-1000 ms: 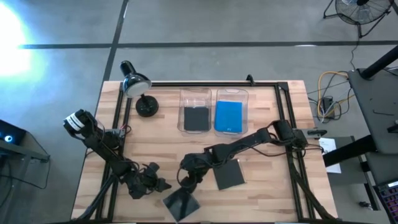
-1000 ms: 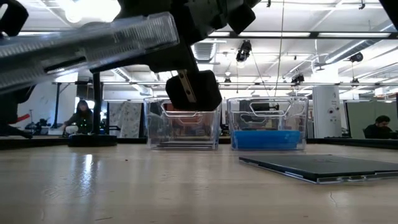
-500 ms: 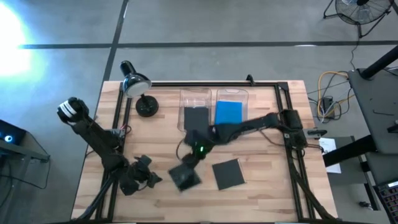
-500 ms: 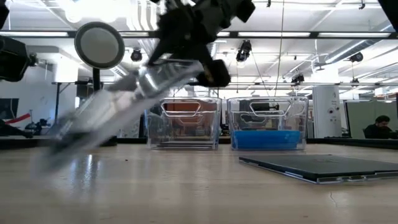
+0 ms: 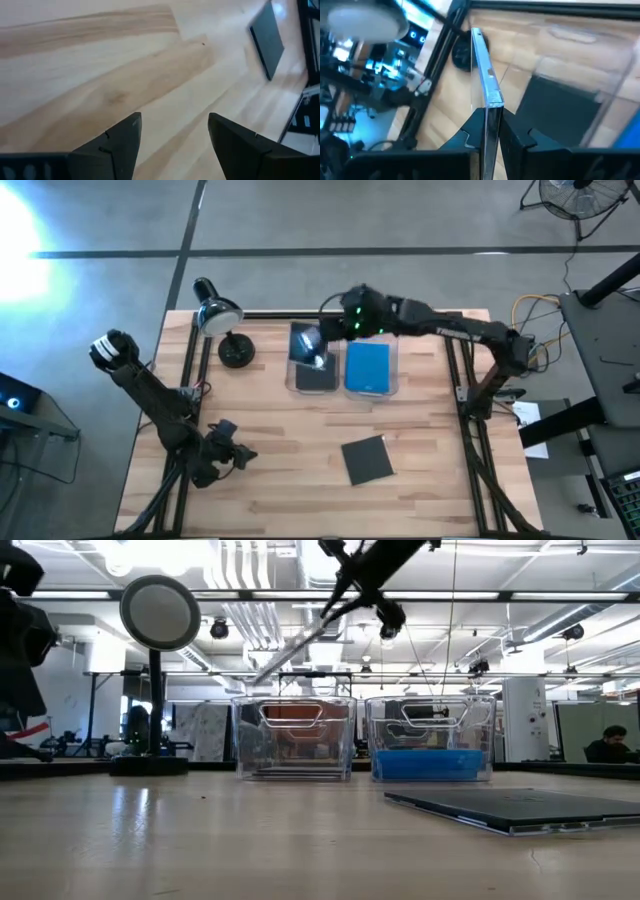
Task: Pick & place jewel cases by type
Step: Put the black CD case into the left transparent bin
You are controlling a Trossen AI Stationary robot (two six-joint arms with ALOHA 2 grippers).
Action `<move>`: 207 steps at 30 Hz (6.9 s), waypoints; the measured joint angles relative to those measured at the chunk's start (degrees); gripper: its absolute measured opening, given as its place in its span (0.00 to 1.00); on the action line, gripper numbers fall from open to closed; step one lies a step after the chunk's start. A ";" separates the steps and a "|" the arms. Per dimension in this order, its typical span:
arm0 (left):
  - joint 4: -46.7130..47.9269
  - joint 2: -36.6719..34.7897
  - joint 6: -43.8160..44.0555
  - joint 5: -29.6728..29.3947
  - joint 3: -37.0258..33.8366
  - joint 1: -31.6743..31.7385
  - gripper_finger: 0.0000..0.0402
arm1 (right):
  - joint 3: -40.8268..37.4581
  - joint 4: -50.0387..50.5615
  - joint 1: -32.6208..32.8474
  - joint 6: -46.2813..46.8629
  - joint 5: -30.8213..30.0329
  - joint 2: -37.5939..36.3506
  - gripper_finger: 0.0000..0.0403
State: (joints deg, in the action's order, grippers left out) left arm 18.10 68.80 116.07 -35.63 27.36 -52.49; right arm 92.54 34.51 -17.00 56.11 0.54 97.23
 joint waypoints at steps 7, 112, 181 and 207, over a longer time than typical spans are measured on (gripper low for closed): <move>-0.12 -1.87 2.82 -0.27 -2.96 0.07 0.53 | -0.54 3.01 -4.66 0.24 12.75 6.73 0.07; -37.14 21.77 -38.38 33.85 -0.27 21.00 0.53 | -14.82 -37.72 34.50 15.61 2.87 16.83 0.60; -0.59 11.56 -40.92 26.30 8.64 5.41 0.53 | -1.69 -38.96 33.73 6.94 18.34 33.58 0.58; 4.91 3.60 -7.15 7.10 -2.88 9.70 0.53 | 1.12 -23.64 25.71 8.33 8.74 31.15 0.58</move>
State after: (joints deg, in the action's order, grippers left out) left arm 23.01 72.40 108.93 -28.53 24.48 -42.79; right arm 93.66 10.87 8.72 64.44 9.27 128.38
